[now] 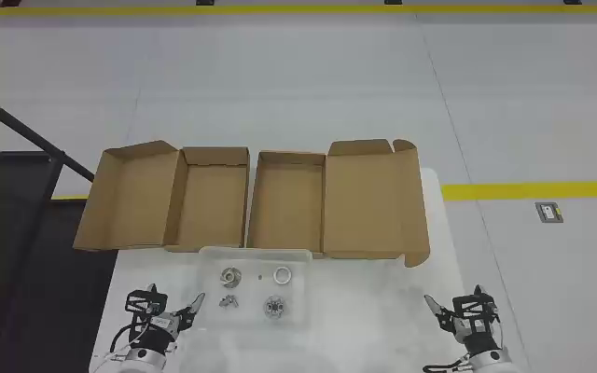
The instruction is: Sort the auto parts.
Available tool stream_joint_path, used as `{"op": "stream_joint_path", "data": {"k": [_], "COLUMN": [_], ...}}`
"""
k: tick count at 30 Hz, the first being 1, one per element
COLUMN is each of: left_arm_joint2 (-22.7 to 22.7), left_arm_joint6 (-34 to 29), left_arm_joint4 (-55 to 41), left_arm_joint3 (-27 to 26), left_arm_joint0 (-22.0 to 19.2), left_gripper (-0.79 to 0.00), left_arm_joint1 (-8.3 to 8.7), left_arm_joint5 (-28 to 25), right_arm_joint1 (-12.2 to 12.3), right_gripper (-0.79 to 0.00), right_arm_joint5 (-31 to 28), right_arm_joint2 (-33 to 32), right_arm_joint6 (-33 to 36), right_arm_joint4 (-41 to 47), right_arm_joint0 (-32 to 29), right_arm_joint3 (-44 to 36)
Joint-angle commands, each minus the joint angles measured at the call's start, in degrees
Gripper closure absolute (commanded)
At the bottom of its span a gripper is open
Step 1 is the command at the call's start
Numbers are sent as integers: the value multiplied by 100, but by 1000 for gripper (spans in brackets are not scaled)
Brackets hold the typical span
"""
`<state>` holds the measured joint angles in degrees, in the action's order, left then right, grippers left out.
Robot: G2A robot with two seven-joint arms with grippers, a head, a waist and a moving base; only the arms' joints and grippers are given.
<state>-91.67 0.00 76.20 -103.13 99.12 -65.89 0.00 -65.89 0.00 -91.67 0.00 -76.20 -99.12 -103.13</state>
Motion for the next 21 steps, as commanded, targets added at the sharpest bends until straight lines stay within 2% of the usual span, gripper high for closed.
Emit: {"op": "stream_joint_path", "data": {"k": [1,12,17,21], "left_arm_joint2": [0,4,-401,-894], "left_arm_joint6": [0,32,812,1437], "left_arm_joint4": [0,-17,-351,-750], "left_arm_joint3": [0,-24,-238,-310], "left_arm_joint0": [0,-3,250,540], "left_gripper": [-784,-785,-785,-785], "left_arm_joint1": [0,0,14,44], "left_arm_joint5": [0,-54,-446,-1122], "right_arm_joint1": [0,0,2,18], "right_gripper": [-785,-785,-785,-785], "right_arm_joint5": [0,-74,-215,-469], "right_arm_joint2": [0,28,164,309], "right_arm_joint6": [0,-62,-568,-711], "right_arm_joint4": [0,-21,-598,-1151], "right_arm_joint0": [0,3,-175,-398], "right_arm_joint3": [0,-55,-450,-1008]}}
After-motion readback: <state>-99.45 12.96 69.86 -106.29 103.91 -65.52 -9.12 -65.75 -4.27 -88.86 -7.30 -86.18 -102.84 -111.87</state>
